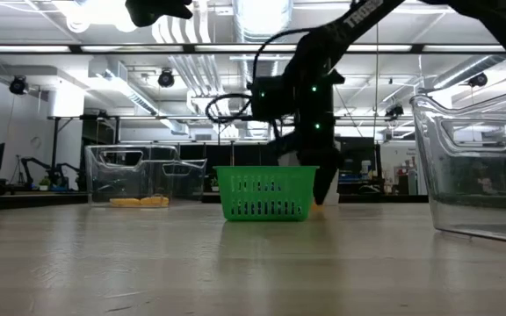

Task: Sort spring keychains
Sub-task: Put the yellow spring keychain into the top transparent bin

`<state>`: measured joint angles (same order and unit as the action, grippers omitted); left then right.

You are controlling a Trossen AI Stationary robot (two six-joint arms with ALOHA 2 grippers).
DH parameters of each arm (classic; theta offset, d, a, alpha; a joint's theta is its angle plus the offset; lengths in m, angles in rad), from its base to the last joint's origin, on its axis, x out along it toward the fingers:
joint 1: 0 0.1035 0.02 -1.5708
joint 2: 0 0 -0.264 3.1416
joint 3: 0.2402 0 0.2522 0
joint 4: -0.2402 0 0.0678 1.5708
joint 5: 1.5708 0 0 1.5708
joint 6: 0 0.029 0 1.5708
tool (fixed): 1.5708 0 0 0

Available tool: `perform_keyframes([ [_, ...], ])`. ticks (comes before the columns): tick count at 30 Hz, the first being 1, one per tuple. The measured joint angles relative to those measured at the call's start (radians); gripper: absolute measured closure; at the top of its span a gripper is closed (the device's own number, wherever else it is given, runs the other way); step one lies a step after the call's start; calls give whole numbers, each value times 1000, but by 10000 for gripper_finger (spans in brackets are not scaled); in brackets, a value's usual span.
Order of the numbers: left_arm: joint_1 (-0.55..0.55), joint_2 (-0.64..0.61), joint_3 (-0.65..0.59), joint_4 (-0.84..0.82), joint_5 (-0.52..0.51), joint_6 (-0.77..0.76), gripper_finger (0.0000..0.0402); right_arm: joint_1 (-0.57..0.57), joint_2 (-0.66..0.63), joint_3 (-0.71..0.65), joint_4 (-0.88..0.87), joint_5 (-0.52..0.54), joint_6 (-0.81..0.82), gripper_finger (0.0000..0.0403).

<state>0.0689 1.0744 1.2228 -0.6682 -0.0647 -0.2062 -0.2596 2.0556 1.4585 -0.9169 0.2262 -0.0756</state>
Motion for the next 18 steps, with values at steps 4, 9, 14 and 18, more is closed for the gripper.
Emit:
perform_keyframes([
  [4, 0, 0, 0, 0, 0, 9, 284, 8, -15, 10, -14, -19, -3, 394],
  [9, 0, 0, 0, 0, 1, 21, 284, 34, -10, 5, -25, 41, -34, 394],
  [14, 0, 0, 0, 0, 1, 21, 284, 45, -11, 6, -23, 121, -153, 394],
  [18, 1, 0, 0, -11, 1, 15, 284, 53, -13, 6, -26, 154, -307, 394],
])
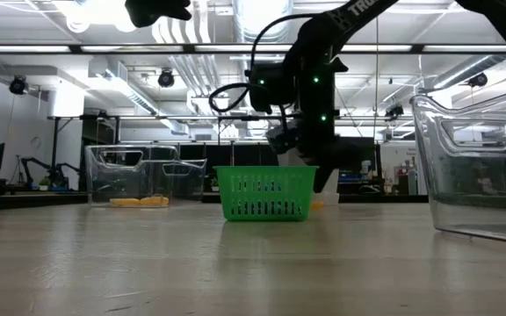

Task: Sort spring keychains
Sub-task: Put the yellow spring keychain into the top transparent bin

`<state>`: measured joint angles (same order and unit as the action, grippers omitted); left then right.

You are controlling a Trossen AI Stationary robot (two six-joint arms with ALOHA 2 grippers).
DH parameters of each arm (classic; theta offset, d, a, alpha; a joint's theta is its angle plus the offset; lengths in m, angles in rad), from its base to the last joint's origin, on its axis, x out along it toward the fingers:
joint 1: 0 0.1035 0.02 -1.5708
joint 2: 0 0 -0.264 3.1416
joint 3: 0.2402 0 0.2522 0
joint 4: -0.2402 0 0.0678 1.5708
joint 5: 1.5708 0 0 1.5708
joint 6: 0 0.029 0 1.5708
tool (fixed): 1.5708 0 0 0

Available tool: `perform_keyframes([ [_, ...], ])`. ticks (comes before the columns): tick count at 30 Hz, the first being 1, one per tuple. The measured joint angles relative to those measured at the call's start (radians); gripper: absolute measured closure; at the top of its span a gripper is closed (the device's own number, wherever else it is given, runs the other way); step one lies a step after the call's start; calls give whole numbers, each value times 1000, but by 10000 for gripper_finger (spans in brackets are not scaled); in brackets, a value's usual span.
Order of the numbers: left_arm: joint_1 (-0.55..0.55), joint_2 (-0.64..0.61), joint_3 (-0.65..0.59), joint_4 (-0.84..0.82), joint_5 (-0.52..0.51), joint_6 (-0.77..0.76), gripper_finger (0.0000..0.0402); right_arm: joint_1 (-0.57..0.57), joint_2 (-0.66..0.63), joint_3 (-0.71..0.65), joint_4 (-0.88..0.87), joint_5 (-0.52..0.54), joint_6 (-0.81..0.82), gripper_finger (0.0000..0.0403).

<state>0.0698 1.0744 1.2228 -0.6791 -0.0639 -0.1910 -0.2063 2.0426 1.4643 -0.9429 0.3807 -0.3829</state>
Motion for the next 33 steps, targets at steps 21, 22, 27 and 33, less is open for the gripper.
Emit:
perform_keyframes([
  [21, 0, 0, 0, -14, 0, 7, 284, -56, 11, -14, 74, 65, -318, 394],
  [22, 0, 0, 0, -14, 0, 9, 284, -58, 15, -14, 84, 62, -338, 394],
  [27, 0, 0, 0, -14, 0, 32, 284, -60, 41, -14, 90, 62, -425, 394],
  [33, 0, 0, 0, -15, 0, 40, 284, -60, 67, -13, 92, 72, -436, 394],
])
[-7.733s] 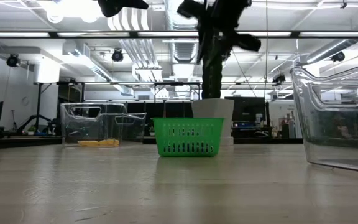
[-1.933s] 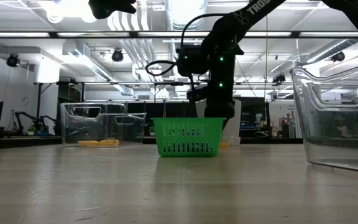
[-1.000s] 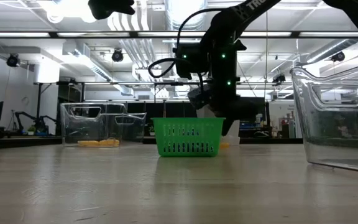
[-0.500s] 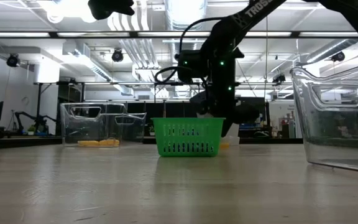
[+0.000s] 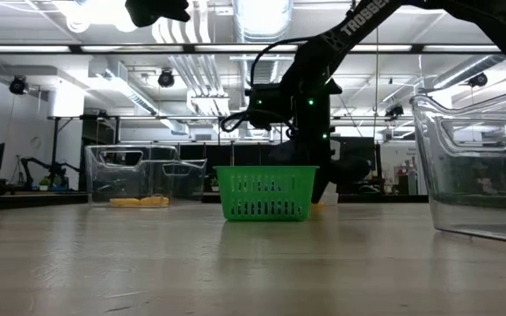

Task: Sort spring keychains
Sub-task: Put the yellow spring keychain into the top transparent bin

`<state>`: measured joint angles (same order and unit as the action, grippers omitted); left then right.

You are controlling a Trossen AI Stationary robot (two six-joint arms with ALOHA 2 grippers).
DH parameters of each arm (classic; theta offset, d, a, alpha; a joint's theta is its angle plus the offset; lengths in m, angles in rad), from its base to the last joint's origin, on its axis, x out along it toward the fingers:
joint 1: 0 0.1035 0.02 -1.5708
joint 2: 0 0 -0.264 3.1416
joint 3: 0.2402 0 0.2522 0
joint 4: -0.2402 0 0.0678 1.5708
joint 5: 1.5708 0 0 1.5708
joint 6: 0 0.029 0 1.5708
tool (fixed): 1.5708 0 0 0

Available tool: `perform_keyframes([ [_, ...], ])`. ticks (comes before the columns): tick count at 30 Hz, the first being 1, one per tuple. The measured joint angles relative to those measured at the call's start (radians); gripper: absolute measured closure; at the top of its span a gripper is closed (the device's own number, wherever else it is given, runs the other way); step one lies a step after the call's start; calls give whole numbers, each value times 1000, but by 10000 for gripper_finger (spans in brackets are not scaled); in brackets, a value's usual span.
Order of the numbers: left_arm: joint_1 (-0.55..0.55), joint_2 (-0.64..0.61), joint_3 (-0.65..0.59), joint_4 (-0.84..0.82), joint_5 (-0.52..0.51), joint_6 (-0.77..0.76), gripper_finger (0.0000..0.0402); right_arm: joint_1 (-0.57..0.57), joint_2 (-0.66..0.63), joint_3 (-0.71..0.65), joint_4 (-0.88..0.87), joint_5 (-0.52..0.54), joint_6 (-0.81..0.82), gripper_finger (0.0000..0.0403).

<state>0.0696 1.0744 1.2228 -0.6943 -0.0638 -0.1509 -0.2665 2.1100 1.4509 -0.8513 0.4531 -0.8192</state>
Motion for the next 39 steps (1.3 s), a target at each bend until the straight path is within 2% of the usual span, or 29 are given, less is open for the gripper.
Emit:
perform_keyframes([
  [6, -1, 0, 0, -1, 0, 2, 284, 0, 13, 2, 25, -7, -4, 394],
  [12, -1, 0, 0, -1, 0, 9, 284, 3, 17, 29, -37, -133, 33, 394],
  [18, -1, 0, 0, -1, 0, 24, 284, 42, 12, 60, -141, -189, 79, 394],
  [22, 0, 0, 0, -2, 0, 24, 284, 60, 11, 97, -217, -172, 141, 394],
  [24, 0, 0, 0, -2, 0, 24, 284, 61, 10, 112, -240, -127, 199, 394],
  [26, 0, 0, 0, -2, 0, 23, 284, 59, 10, 129, -226, -70, 259, 394],
  [28, 0, 0, 0, -2, 0, 23, 284, 46, 9, 142, -188, -58, 292, 394],
  [32, 0, 0, 0, -2, 0, 19, 284, 20, 10, 145, -110, -30, 281, 394],
  [39, 0, 0, 0, -2, 0, 16, 284, -7, 43, 144, -107, 3, 270, 394],
])
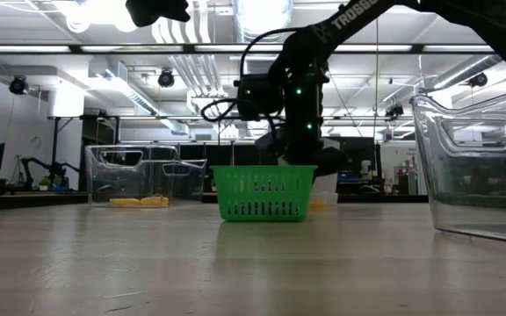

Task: Sort spring keychains
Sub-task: Put the yellow spring keychain into the top transparent bin

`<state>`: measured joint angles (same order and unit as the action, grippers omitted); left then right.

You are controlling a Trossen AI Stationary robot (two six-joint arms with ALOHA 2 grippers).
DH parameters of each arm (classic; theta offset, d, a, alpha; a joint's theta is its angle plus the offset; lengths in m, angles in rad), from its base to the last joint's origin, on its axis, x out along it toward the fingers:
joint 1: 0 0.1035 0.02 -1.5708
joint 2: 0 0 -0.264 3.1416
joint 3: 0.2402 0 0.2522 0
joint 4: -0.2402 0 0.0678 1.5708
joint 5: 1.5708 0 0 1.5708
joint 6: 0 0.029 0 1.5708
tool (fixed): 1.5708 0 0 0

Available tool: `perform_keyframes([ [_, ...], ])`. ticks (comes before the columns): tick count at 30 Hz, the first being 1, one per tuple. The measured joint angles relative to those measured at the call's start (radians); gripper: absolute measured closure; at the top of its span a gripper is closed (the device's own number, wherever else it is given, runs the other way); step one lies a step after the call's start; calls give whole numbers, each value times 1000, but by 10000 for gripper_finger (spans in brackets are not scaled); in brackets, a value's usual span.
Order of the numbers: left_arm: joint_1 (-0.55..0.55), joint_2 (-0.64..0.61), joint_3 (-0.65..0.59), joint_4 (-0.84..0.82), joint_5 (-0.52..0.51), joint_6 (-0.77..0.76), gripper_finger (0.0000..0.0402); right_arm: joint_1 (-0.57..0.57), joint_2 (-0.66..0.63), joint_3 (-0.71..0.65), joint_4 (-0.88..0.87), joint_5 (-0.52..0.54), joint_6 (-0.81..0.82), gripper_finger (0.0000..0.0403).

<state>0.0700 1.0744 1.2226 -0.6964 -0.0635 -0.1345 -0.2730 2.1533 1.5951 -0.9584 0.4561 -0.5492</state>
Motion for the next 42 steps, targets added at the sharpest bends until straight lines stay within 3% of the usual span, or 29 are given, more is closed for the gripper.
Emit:
perform_keyframes([
  [8, 0, 0, 0, 0, 0, 2, 284, -6, 32, -3, -17, -12, -28, 394],
  [14, 0, 0, 0, 0, 0, 10, 284, -5, 53, -3, -50, 39, 4, 394],
  [34, -1, 0, 0, 0, 0, 15, 284, 36, -64, 2, -254, -239, 51, 394],
  [38, -1, 0, 0, 10, 0, 15, 284, 38, -88, 2, -241, -210, 174, 394],
  [42, -1, 0, 0, 14, 0, 15, 284, 15, -106, 2, -216, -301, 336, 394],
])
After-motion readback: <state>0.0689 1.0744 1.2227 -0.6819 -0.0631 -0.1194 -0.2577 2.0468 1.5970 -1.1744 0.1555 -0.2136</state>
